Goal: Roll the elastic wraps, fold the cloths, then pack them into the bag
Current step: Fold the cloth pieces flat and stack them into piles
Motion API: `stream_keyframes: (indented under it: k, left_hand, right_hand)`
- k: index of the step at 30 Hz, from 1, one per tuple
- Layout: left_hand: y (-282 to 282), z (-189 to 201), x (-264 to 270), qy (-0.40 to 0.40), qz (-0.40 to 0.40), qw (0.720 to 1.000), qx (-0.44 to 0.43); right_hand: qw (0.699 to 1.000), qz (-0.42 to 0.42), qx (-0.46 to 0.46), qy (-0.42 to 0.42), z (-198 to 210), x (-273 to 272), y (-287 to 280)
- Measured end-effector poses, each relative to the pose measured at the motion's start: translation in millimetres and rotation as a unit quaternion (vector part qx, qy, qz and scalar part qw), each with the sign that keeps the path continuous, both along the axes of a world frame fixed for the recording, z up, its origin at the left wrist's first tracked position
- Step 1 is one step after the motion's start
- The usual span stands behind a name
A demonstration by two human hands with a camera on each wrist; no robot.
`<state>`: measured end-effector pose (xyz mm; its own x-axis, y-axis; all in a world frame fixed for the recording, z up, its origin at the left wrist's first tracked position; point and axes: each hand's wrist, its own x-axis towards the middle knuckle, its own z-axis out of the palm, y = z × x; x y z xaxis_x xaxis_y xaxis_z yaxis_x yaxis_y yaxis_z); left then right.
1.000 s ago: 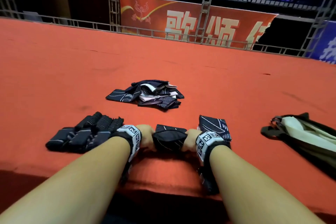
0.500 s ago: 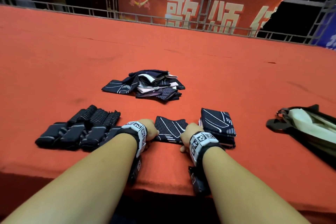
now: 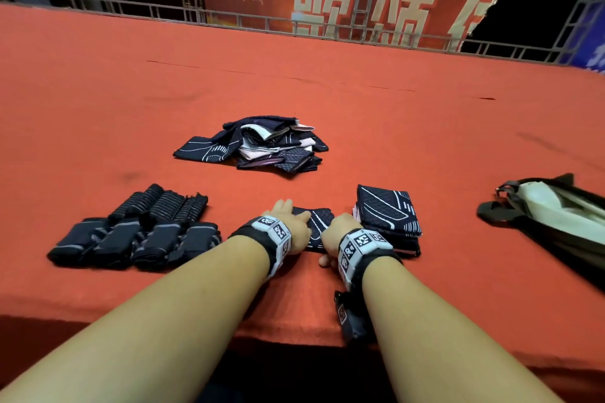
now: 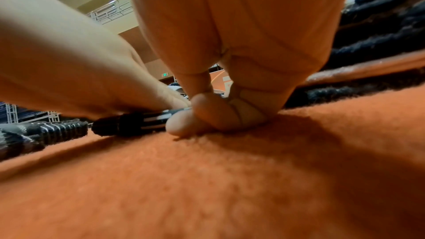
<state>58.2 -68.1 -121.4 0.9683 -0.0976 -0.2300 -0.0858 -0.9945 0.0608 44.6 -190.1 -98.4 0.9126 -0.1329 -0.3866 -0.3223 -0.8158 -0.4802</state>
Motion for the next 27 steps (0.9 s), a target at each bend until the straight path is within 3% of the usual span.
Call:
stream_keyframes:
  k: [1,3,6,9,12,16,22,27]
  left_hand:
    - [1,-5,2,0.031,0.016,0.999,-0.006]
    - [4,-8,2,0.060,0.023,0.998,-0.006]
    - [6,-9,0,0.063,0.020,0.998,0.004]
    - [5,-12,4,0.068,0.023,0.997,0.005]
    - [10,-17,6,0.068,0.024,0.997,0.019]
    - [14,-19,7,0.069,0.024,0.997,0.018]
    - [12,-25,10,0.051,0.024,0.998,-0.003]
    - [10,-19,9,0.053,0.006,0.999,0.006]
  right_hand:
    - [0.998,0.043,-0.044,-0.027,-6,5,-2]
    - [1.000,0.004,0.004,-0.001,-10,5,-6]
    - [0.998,-0.013,0.041,-0.037,-17,8,-8]
    - [1.000,0.002,0.004,0.001,-7,7,-5]
    - [0.994,0.046,-0.054,-0.084,11,5,2]
    - [0.988,0.069,-0.053,-0.125,20,11,10]
    - [0.993,0.093,0.077,-0.016,12,26,18]
    - [0.994,0.080,0.073,0.006,9,27,12]
